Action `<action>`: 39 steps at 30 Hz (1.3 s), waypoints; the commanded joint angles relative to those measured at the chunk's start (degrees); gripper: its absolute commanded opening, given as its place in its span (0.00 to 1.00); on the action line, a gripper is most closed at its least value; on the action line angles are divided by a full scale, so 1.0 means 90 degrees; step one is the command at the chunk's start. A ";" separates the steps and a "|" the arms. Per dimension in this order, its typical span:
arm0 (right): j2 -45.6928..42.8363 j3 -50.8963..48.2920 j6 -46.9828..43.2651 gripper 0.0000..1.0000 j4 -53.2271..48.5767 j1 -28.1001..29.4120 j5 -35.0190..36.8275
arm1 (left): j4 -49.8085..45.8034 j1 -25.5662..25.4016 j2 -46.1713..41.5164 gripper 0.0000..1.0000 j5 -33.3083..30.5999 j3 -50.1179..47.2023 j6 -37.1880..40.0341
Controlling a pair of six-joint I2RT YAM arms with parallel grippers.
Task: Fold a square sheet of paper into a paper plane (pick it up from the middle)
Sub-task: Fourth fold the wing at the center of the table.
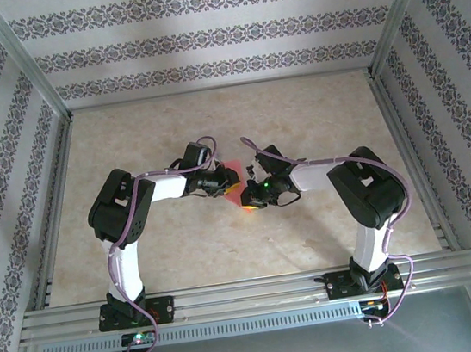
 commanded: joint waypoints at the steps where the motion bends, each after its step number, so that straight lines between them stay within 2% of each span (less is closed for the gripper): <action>1: 0.0136 -0.0088 -0.0039 0.09 -0.0134 -0.0080 0.0143 | -0.0811 0.0056 0.0025 0.23 -0.0167 0.0011 0.0289; 6: 0.0187 -0.0144 -0.0408 0.09 -0.0478 -0.0187 0.0061 | -0.0807 0.0061 -0.0640 0.26 -0.0122 0.0198 0.0509; 14: -0.0006 -0.0362 -0.1388 0.10 -0.0987 -0.0334 -0.0448 | -0.0854 0.0042 -0.1332 0.27 -0.0615 -0.0170 0.0623; 28: 0.0246 -0.0469 -0.1508 0.10 -0.0949 -0.0432 -0.0566 | -0.0232 -0.0134 -0.0565 0.23 -0.0349 -0.0226 0.0445; 39: 0.0399 -0.0489 -0.1618 0.10 -0.1028 -0.0452 -0.0516 | -0.0385 -0.0128 -0.0241 0.23 -0.0522 -0.0007 0.0541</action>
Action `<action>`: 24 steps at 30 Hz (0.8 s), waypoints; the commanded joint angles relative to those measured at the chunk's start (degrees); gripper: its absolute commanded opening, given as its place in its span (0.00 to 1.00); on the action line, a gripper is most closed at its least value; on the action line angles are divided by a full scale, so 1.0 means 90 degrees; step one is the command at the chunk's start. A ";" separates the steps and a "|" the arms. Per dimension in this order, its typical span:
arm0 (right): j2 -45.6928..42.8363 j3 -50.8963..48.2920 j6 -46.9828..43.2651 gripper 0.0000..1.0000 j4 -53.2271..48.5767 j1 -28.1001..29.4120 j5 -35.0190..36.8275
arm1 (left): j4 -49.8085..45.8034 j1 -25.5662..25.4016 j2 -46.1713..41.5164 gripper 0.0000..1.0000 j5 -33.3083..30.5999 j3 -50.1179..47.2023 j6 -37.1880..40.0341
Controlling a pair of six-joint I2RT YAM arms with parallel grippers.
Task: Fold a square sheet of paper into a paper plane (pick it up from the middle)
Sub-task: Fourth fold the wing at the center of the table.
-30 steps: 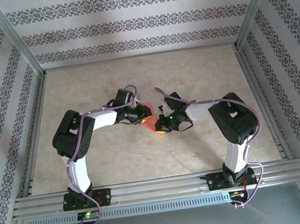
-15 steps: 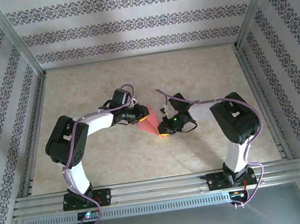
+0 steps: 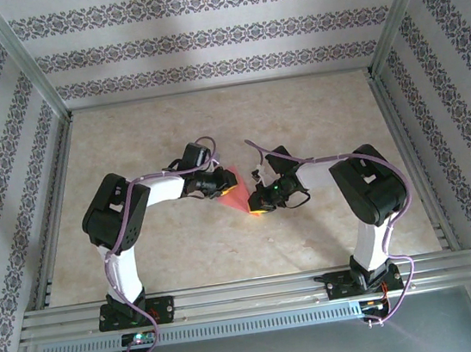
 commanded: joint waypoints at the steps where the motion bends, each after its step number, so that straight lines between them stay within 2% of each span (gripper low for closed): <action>1: 0.0335 -0.0234 -0.0221 0.10 -0.0591 -0.0011 0.0346 | 0.0060 -0.0049 0.0196 0.23 -0.0098 0.0124 0.0109; 16: 0.0285 -0.0287 -0.0168 0.10 -0.0652 -0.0071 0.0453 | -0.0759 0.0002 0.0075 0.20 -0.0907 0.0175 0.0052; 24: 0.0368 -0.0263 -0.0007 0.09 -0.0655 -0.0090 0.0520 | -0.0435 -0.0116 -0.0660 0.21 -0.0434 0.0108 0.0292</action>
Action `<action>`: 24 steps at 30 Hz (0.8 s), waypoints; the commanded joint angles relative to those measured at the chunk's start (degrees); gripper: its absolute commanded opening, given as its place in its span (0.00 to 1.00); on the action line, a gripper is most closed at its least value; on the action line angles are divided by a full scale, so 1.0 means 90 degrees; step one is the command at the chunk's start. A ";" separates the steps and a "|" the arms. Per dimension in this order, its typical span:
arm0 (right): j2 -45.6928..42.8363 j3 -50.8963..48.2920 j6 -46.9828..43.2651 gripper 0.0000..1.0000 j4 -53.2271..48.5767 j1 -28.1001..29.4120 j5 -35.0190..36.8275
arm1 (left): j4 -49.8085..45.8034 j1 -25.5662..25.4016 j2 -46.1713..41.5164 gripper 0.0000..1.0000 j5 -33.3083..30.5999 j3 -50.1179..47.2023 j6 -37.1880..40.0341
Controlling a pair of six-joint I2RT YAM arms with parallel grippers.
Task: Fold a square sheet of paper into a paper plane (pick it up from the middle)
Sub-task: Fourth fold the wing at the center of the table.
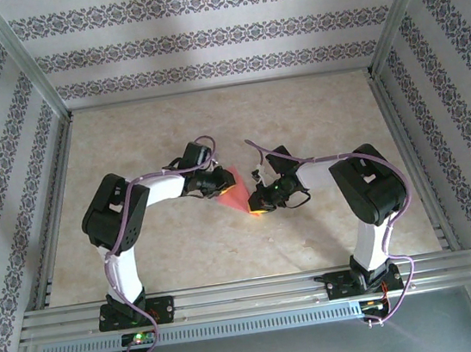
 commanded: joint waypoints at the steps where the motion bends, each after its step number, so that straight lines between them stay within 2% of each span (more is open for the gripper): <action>1: 0.0340 -0.0272 0.0092 0.09 -0.0655 -0.0070 0.0578 | -0.0045 -0.0120 -0.0592 0.21 -0.0041 -0.0050 0.0268; 5: 0.0359 -0.0302 0.0147 0.09 -0.0654 -0.0100 0.0602 | 0.0104 -0.0255 -0.0752 0.21 0.0037 -0.0238 0.0320; 10: 0.0378 -0.0307 0.0181 0.09 -0.0644 -0.0120 0.0629 | 0.0252 -0.0415 -0.0486 0.21 0.0195 -0.0247 0.0330; 24: 0.0404 -0.0341 0.0190 0.09 -0.0656 -0.0120 0.0642 | 0.0406 -0.0421 0.0129 0.20 0.0079 -0.0082 0.0240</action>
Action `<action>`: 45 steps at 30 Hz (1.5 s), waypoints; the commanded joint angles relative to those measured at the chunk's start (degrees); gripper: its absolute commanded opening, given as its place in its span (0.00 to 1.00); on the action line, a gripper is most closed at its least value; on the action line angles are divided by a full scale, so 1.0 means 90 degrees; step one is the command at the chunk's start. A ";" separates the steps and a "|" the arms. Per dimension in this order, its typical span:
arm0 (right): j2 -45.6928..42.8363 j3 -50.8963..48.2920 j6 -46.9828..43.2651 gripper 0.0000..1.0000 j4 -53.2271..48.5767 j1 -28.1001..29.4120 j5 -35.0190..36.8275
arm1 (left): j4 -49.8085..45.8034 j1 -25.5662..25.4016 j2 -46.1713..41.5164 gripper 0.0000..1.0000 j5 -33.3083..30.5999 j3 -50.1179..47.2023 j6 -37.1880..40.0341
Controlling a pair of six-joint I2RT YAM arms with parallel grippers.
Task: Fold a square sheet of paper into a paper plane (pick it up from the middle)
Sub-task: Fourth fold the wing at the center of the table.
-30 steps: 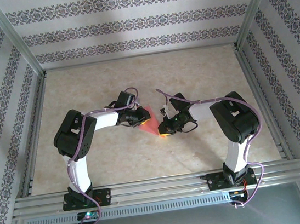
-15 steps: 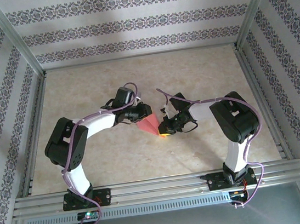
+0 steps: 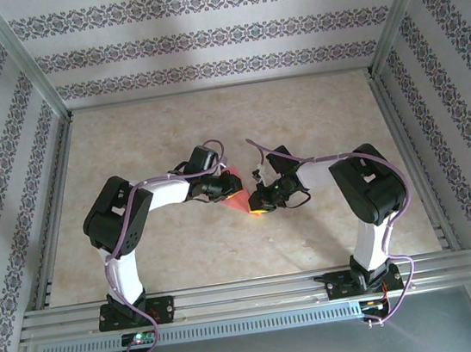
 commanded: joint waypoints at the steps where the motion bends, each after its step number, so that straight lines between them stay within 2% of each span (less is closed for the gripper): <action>1: 0.0390 -0.0339 0.0057 0.09 -0.0675 -0.0064 0.0683 | 0.0128 -0.0058 0.0112 0.21 -0.0110 0.0119 0.0087; 17: 0.0309 -0.0378 0.0049 0.09 -0.0655 -0.0073 0.0640 | -0.0389 -0.0056 0.0353 0.20 -0.0444 0.0234 0.0173; 26: -0.0583 -0.0061 0.0374 0.11 -0.0184 -0.0054 0.0212 | -0.0567 -0.0059 0.0386 0.20 -0.0547 0.0168 0.0145; 35: 0.0080 0.0597 0.0248 0.09 -0.0434 0.0148 0.0545 | -0.0765 -0.0061 0.0413 0.20 -0.0688 0.0158 0.0116; 45: 0.0140 0.0148 0.0146 0.08 -0.0740 0.0190 0.0741 | -0.1664 -0.0054 0.0517 0.16 -0.1198 0.0363 -0.0009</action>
